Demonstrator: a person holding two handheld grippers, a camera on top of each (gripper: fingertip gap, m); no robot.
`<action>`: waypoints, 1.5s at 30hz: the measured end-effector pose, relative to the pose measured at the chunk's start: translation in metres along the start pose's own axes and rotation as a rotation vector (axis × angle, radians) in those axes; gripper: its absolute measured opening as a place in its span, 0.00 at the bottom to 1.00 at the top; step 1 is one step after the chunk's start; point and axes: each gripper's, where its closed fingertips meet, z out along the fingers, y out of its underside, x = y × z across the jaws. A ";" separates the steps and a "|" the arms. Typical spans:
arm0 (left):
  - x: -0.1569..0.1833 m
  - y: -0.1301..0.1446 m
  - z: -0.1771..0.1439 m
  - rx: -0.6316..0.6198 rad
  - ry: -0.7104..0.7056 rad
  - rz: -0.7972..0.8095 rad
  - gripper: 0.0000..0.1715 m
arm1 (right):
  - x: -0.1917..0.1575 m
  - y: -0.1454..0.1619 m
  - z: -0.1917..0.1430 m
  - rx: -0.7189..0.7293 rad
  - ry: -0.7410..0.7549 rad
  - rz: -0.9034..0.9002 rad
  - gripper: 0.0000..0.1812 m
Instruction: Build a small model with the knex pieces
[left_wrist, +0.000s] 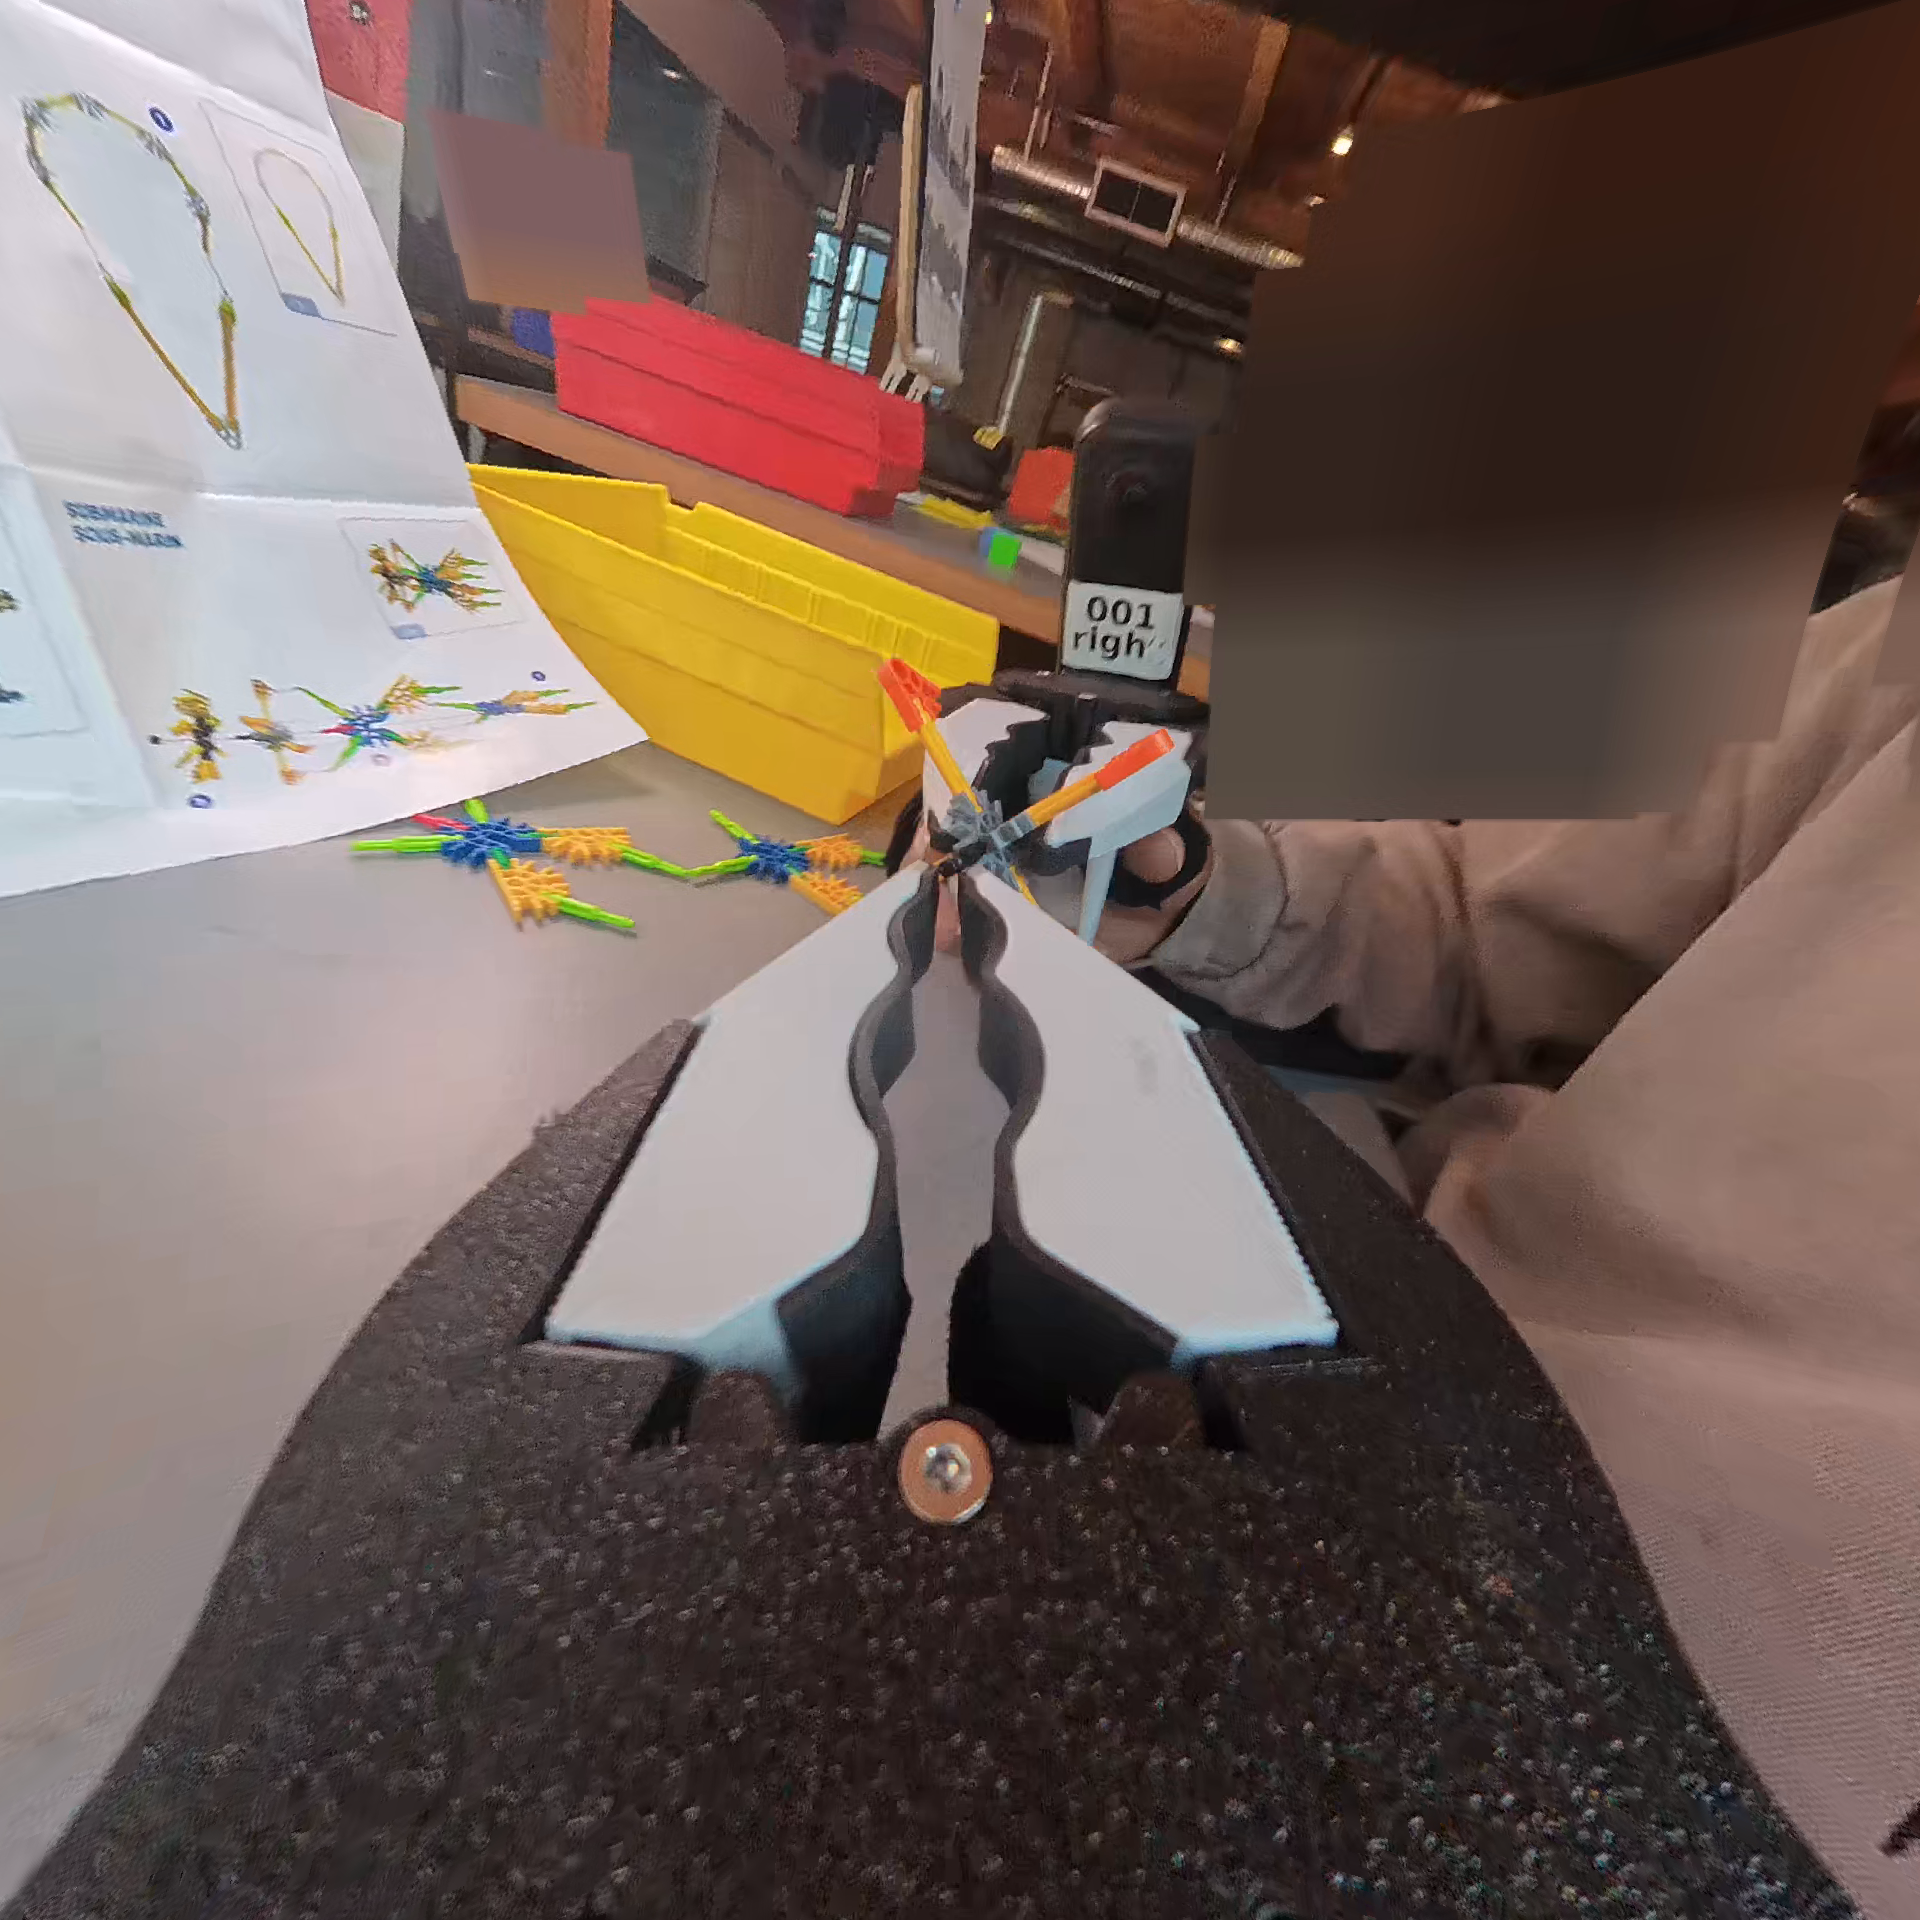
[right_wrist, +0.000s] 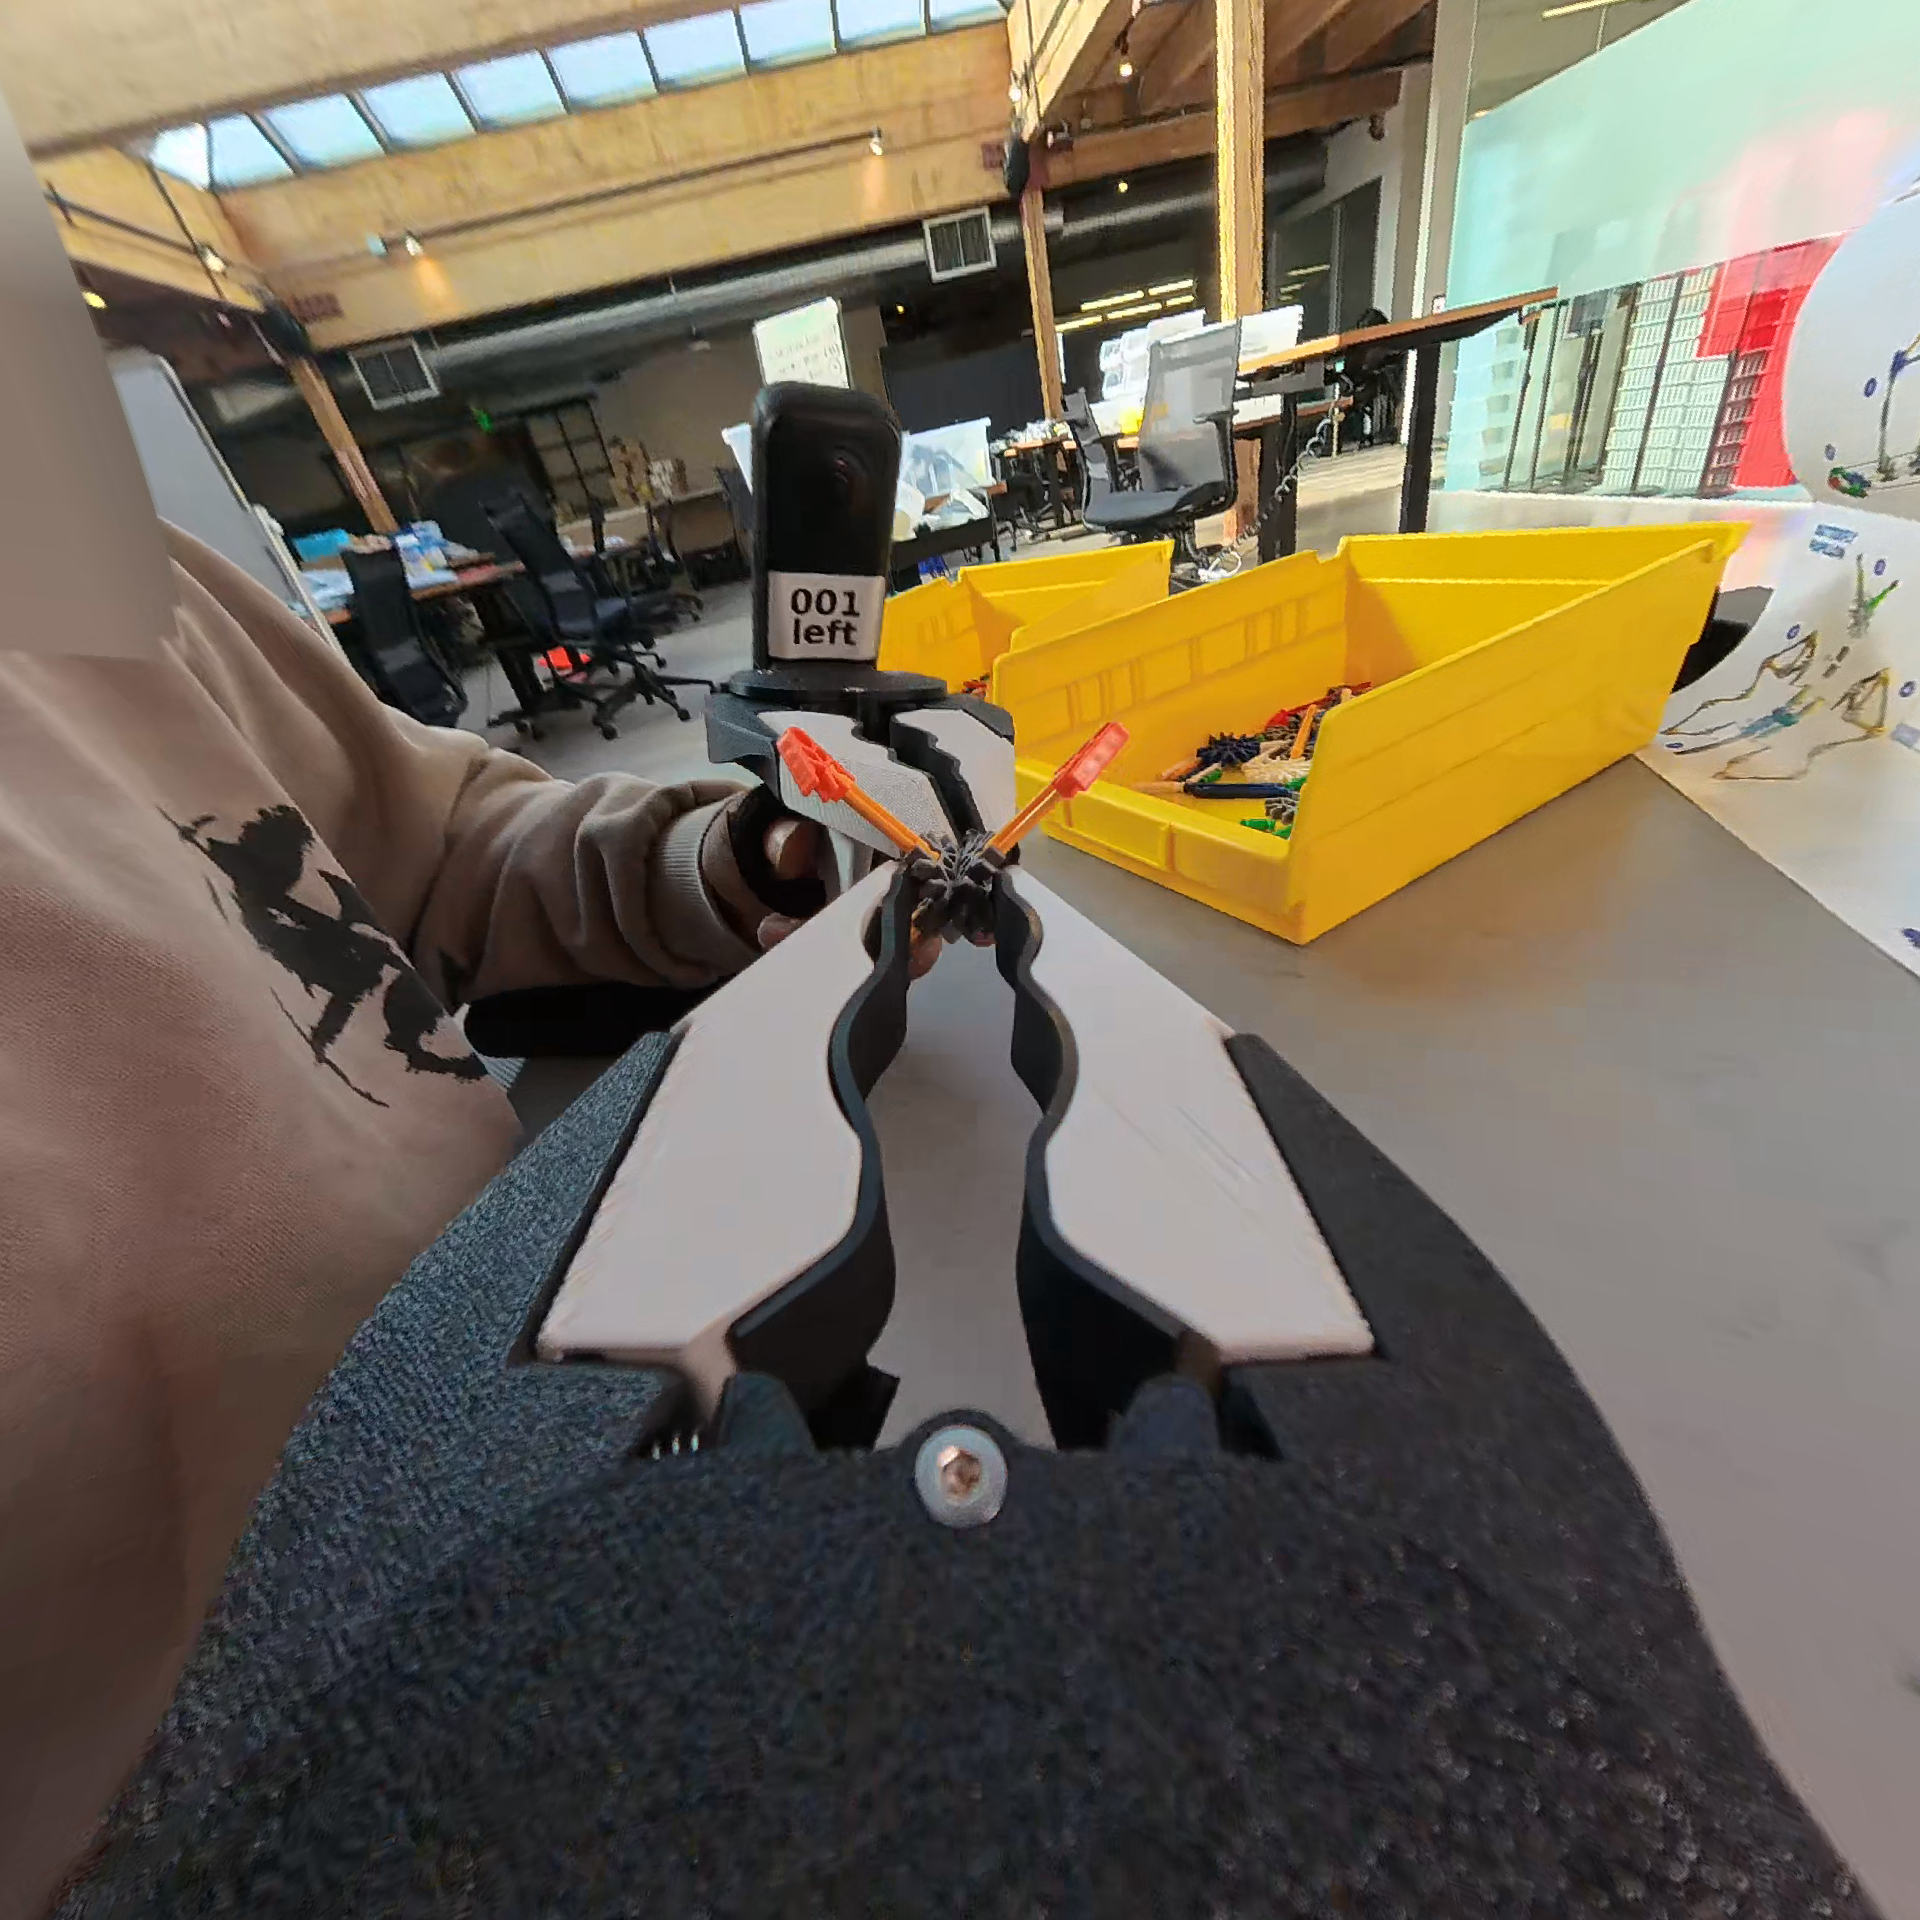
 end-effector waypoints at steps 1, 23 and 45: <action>0.002 -0.002 0.000 0.017 0.028 -0.047 0.03 | -0.001 -0.002 0.000 0.020 -0.012 0.023 0.07; 0.017 -0.004 0.003 0.062 0.247 -0.389 0.06 | -0.009 -0.005 -0.002 0.062 0.012 -0.209 0.07; 0.010 0.004 -0.001 0.001 0.209 -0.348 0.01 | -0.009 0.011 -0.001 -0.034 -0.012 -0.207 0.07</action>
